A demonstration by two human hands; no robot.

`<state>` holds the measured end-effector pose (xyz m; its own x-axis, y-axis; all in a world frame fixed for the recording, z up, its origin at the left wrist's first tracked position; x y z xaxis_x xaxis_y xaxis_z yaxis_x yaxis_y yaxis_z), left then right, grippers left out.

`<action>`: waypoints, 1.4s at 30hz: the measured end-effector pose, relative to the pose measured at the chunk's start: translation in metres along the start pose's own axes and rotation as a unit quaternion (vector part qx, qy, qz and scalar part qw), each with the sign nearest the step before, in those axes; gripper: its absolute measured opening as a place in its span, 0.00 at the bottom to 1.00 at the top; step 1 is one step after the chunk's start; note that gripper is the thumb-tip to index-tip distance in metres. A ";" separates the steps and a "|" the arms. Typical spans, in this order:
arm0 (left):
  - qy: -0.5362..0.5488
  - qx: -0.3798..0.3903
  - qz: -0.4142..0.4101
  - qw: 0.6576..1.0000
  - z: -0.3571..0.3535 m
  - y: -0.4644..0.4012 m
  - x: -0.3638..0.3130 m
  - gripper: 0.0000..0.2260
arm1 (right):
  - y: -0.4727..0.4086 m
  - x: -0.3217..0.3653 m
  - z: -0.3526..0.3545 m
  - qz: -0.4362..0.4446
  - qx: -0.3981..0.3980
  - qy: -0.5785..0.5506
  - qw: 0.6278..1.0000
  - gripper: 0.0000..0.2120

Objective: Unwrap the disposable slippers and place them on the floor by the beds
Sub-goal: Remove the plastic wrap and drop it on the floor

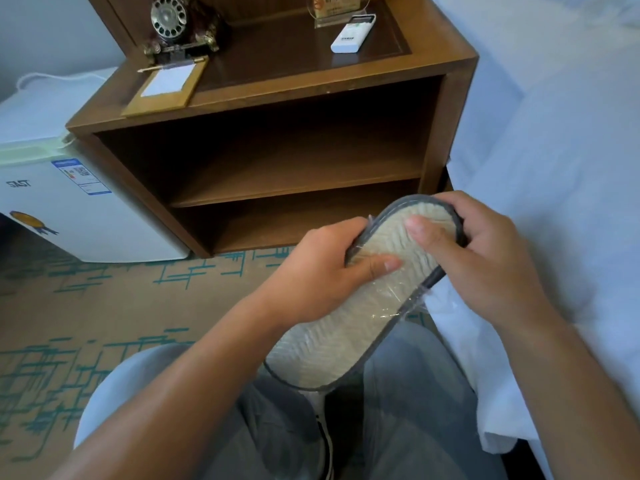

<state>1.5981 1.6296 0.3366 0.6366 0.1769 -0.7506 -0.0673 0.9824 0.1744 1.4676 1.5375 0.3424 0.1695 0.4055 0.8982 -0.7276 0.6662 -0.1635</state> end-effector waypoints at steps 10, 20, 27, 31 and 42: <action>0.036 0.116 0.061 0.991 -0.015 -0.002 0.012 0.14 | 0.002 -0.018 0.034 0.017 -0.108 -0.254 0.961 0.15; 0.116 0.112 0.039 0.986 0.000 0.007 0.007 0.17 | -0.002 -0.019 0.002 0.001 0.041 -0.439 0.897 0.27; 0.239 0.178 0.026 0.954 -0.016 0.010 0.001 0.18 | 0.015 0.012 -0.029 0.023 0.158 -0.571 0.805 0.19; 0.236 0.215 0.035 0.947 -0.026 0.010 0.001 0.16 | 0.016 0.012 0.000 0.029 0.077 -0.544 0.835 0.20; 0.114 0.072 0.025 0.991 0.039 0.016 0.019 0.10 | -0.001 -0.032 -0.011 -0.042 -0.006 -0.491 0.870 0.18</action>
<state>1.6390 1.6465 0.3503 0.4440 0.2511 -0.8602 0.0263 0.9559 0.2926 1.4703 1.5311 0.3095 -0.4308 -0.3714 0.8225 -0.7327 0.6761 -0.0785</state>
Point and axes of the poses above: each hand's wrist, its own y-axis away from the middle knuckle, its own z-axis out of the back of the hand, x = y × z, the point moved 10 cm from there along -y, towards the middle knuckle, and after that the axes turned 11 degrees about x, right-handed, at the moved point
